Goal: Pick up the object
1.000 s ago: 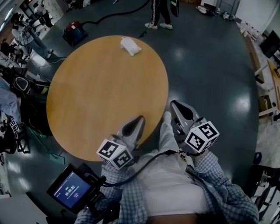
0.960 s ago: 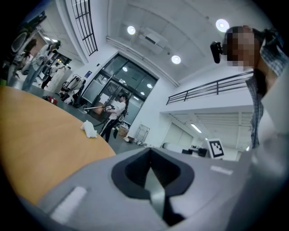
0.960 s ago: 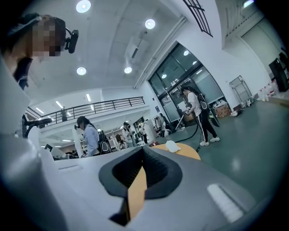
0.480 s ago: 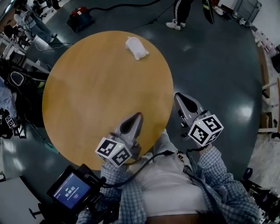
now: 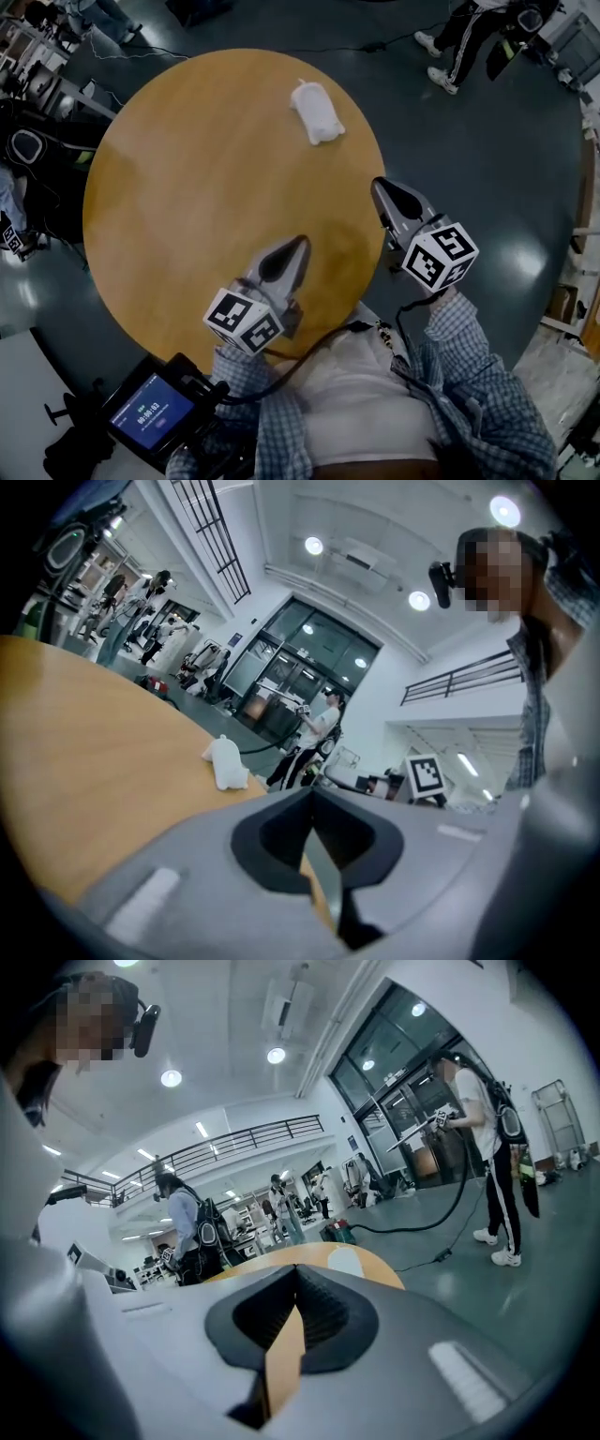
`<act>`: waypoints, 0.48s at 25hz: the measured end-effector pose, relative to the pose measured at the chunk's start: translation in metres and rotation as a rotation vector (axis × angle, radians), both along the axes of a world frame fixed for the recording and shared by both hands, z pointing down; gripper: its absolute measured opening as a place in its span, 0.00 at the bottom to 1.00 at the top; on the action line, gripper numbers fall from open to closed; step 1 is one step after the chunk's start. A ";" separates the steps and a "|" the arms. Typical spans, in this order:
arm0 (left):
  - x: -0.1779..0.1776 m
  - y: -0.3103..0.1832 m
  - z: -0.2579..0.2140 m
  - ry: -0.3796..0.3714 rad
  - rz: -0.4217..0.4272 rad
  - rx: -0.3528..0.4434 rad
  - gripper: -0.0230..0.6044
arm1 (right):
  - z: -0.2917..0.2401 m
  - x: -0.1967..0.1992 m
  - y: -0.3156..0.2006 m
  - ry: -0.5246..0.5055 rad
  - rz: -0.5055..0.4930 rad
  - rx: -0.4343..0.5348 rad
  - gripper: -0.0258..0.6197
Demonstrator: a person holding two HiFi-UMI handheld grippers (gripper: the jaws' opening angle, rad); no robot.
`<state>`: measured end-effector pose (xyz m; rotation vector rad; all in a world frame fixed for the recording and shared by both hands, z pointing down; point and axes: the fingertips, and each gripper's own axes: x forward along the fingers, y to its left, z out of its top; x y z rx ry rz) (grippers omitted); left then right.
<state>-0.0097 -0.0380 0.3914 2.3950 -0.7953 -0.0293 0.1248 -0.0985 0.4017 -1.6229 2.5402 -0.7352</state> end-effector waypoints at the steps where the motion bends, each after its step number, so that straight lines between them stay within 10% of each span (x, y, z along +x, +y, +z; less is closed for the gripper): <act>1: 0.003 -0.010 0.007 -0.003 -0.007 -0.004 0.04 | 0.006 0.001 -0.015 0.006 -0.018 -0.007 0.05; 12: 0.018 -0.048 0.013 -0.008 -0.067 -0.045 0.04 | 0.040 -0.005 -0.110 0.056 -0.127 -0.126 0.08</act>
